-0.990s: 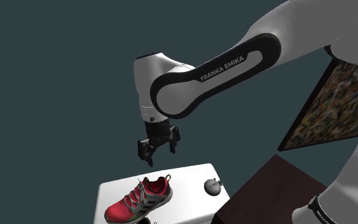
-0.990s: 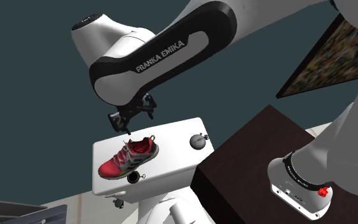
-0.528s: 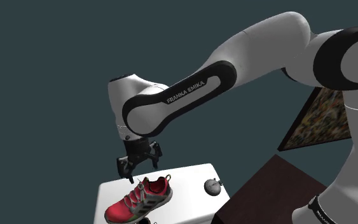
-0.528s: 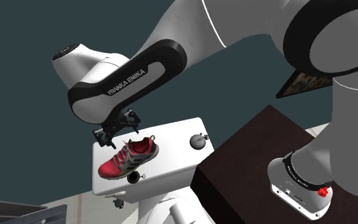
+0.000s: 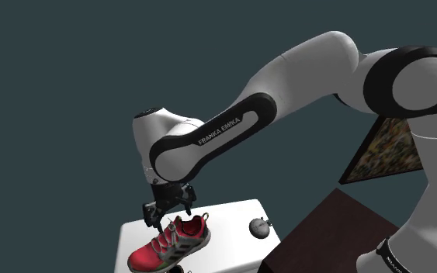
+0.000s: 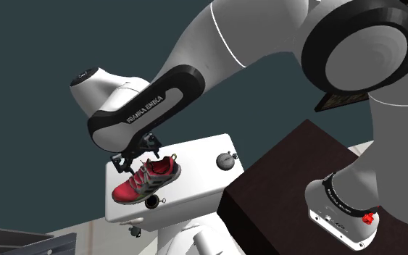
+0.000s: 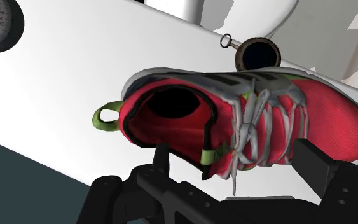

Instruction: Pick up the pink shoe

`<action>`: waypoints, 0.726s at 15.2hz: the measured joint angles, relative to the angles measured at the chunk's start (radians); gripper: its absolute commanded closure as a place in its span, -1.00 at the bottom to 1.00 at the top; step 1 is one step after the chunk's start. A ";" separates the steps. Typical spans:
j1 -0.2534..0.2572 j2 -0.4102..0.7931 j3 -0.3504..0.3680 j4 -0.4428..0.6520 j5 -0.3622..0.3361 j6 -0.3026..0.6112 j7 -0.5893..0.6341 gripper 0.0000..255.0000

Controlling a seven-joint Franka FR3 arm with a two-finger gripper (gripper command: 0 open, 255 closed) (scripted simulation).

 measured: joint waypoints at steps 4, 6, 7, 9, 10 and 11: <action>0.002 0.008 -0.002 0.007 -0.002 0.002 0.000 1.00; 0.002 0.009 -0.002 0.008 -0.003 0.002 0.000 1.00; 0.002 0.009 -0.002 0.008 -0.003 0.002 0.000 1.00; 0.003 0.009 -0.002 0.008 -0.003 0.002 0.000 1.00; 0.003 0.009 -0.002 0.008 -0.003 0.002 0.000 1.00; 0.002 0.009 -0.002 0.008 -0.002 0.002 0.000 1.00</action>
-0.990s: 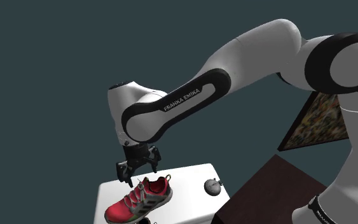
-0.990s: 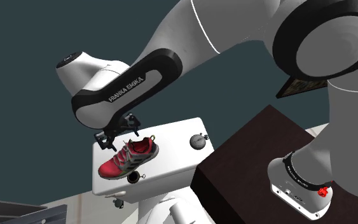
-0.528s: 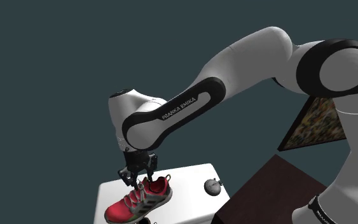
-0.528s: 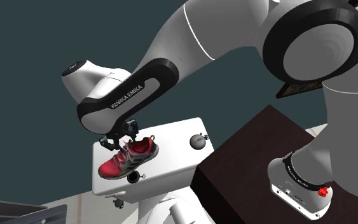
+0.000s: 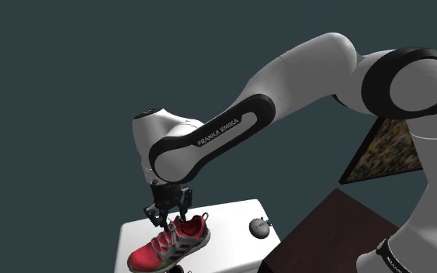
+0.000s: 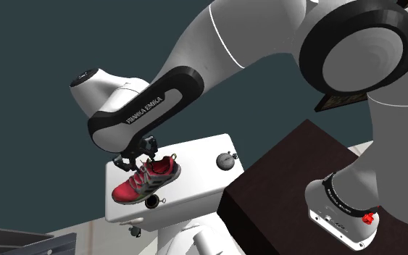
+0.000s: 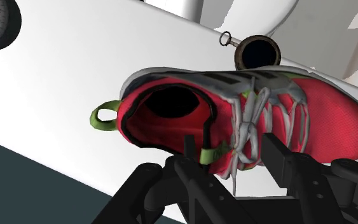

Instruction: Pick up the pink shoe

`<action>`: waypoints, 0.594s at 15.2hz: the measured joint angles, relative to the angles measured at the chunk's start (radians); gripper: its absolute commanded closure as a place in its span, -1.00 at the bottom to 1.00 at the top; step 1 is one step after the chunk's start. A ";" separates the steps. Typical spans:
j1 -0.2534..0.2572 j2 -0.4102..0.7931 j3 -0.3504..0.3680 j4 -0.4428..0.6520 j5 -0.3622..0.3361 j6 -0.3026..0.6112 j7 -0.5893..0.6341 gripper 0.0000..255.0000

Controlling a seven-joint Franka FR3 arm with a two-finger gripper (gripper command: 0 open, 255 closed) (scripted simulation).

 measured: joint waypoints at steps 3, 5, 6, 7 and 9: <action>-0.003 -0.015 0.004 0.002 0.005 -0.018 0.000 1.00; -0.006 -0.032 0.008 0.002 0.011 -0.035 0.000 1.00; -0.007 -0.039 0.010 0.006 0.013 -0.045 0.000 1.00; -0.009 -0.045 0.012 0.008 0.015 -0.052 -0.001 1.00; -0.013 -0.062 0.016 0.011 0.021 -0.072 -0.002 1.00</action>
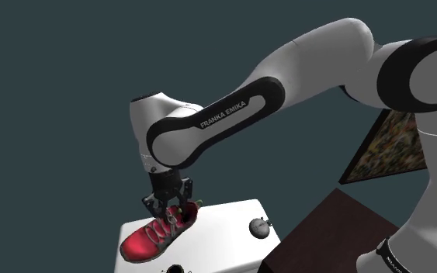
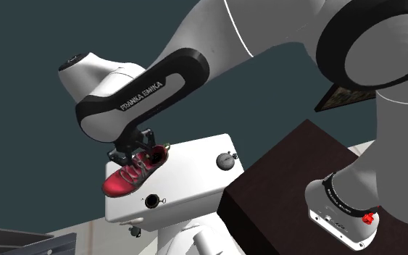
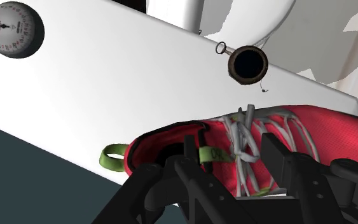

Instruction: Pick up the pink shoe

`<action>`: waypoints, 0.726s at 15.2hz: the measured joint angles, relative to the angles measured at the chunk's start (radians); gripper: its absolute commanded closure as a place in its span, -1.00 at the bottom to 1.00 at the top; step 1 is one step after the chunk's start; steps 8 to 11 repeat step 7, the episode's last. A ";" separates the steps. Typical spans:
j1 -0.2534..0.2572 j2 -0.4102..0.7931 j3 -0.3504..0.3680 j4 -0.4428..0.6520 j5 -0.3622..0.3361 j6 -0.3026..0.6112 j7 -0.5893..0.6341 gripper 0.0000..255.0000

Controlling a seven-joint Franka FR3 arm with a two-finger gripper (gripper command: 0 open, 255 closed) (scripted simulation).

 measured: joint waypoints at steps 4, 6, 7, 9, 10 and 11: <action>-0.005 -0.031 0.008 0.011 0.011 -0.040 0.000 1.00; -0.006 -0.041 0.011 0.022 0.015 -0.061 0.001 1.00; -0.006 -0.044 0.012 0.026 0.016 -0.067 0.001 1.00; -0.006 -0.044 0.012 0.026 0.016 -0.067 0.001 1.00; -0.006 -0.044 0.012 0.026 0.016 -0.067 0.001 1.00; -0.006 -0.044 0.012 0.026 0.016 -0.067 0.001 1.00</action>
